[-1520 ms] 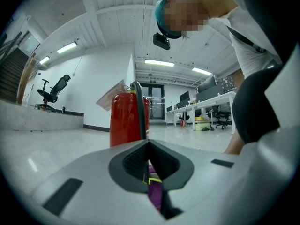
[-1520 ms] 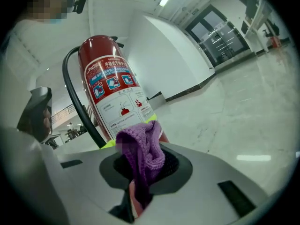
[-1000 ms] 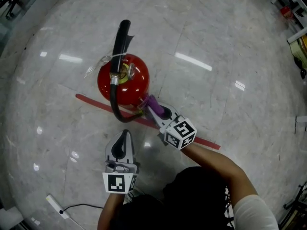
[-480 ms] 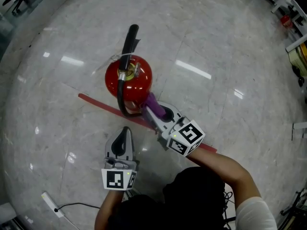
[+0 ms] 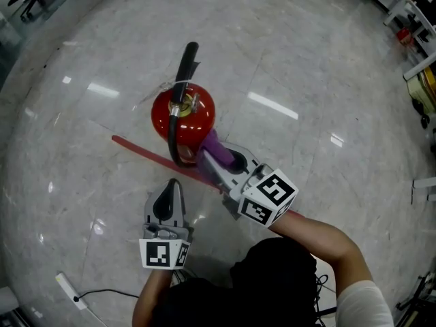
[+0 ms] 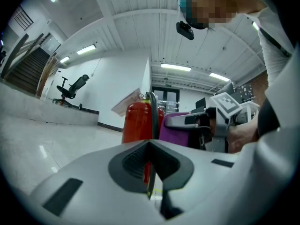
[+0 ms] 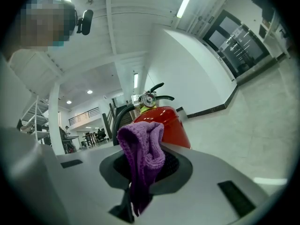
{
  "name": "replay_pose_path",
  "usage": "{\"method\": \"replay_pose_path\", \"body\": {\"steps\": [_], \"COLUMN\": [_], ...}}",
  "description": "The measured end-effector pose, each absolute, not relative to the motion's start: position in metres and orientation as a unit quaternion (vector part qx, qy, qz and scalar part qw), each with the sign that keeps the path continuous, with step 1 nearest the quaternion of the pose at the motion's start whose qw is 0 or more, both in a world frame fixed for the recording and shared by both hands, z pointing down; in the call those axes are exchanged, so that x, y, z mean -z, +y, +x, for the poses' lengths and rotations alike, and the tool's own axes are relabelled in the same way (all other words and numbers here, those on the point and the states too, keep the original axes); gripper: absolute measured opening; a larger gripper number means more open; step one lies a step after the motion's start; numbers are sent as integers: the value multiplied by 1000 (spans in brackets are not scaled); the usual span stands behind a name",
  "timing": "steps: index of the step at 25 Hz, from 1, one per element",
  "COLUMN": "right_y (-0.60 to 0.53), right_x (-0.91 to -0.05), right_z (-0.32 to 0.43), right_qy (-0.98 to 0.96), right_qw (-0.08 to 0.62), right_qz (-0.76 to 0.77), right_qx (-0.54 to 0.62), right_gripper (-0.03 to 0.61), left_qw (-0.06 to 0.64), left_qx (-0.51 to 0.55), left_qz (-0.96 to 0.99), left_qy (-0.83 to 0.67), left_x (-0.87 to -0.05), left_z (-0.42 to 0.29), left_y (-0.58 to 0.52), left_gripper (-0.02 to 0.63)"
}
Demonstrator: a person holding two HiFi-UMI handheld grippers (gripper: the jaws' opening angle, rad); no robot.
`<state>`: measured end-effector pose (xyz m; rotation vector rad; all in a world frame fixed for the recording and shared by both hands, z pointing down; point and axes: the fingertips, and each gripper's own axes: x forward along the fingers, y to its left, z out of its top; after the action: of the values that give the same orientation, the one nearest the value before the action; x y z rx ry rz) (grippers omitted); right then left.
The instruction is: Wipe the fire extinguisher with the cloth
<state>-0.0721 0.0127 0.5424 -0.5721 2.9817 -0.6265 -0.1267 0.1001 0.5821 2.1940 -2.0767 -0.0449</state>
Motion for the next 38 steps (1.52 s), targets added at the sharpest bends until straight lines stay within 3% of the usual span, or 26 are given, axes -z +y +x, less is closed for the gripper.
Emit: {"method": "replay_pose_path", "body": {"steps": [11,21,30,38], "right_y": [35,29,31,42], "right_x": [-501,-525,-542,-531], "right_z": [-74,-61,-56,-52], "right_qy": [978,978,970,960], "right_qw": [32,-9,-77,-151], "right_qz": [-141,-158,-161,-148], "right_qx": [148,136,167,184], "right_gripper": [58,57,58,58], "left_qw": [47,40,54,114], "left_qx": [7,-16,-40,-59], "left_qz": [733,732,734,713], "left_qy": [-678,-679,-675,-690], "left_x": [-556,-560,-562,-552], "left_z": [-126,-122,-118,-140], "left_y": [94,84,94,101], "left_gripper": [4,4,3,4]}}
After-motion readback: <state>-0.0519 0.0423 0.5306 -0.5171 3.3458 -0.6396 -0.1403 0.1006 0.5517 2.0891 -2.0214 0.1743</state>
